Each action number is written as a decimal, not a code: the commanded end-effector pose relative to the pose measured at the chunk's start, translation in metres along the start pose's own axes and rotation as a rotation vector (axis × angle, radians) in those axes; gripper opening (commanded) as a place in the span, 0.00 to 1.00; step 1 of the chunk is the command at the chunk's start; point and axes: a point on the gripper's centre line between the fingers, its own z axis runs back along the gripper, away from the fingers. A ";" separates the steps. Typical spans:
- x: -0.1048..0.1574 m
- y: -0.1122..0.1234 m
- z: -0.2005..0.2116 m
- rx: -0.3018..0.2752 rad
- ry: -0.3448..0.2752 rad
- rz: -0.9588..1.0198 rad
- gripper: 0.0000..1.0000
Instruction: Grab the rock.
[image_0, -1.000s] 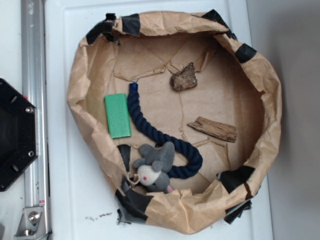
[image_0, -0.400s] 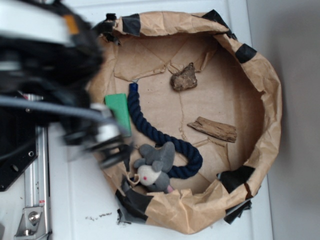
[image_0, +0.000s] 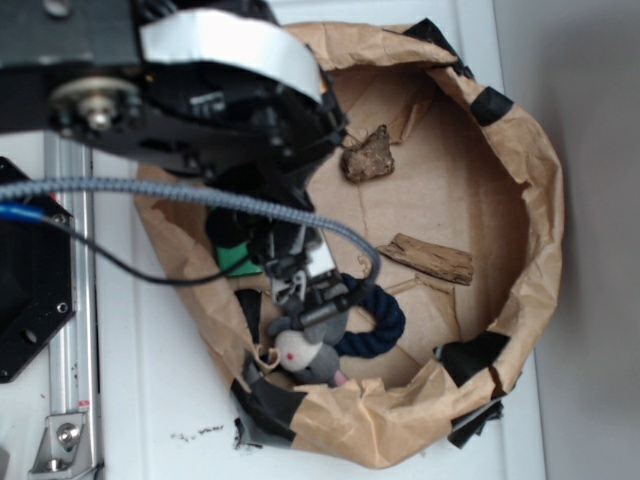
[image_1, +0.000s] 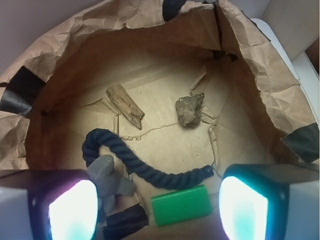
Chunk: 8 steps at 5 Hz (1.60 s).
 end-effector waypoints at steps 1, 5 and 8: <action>0.012 0.003 0.013 -0.005 -0.053 0.018 1.00; 0.096 -0.021 -0.142 0.123 0.035 0.012 1.00; 0.092 -0.026 -0.082 -0.027 -0.046 0.051 1.00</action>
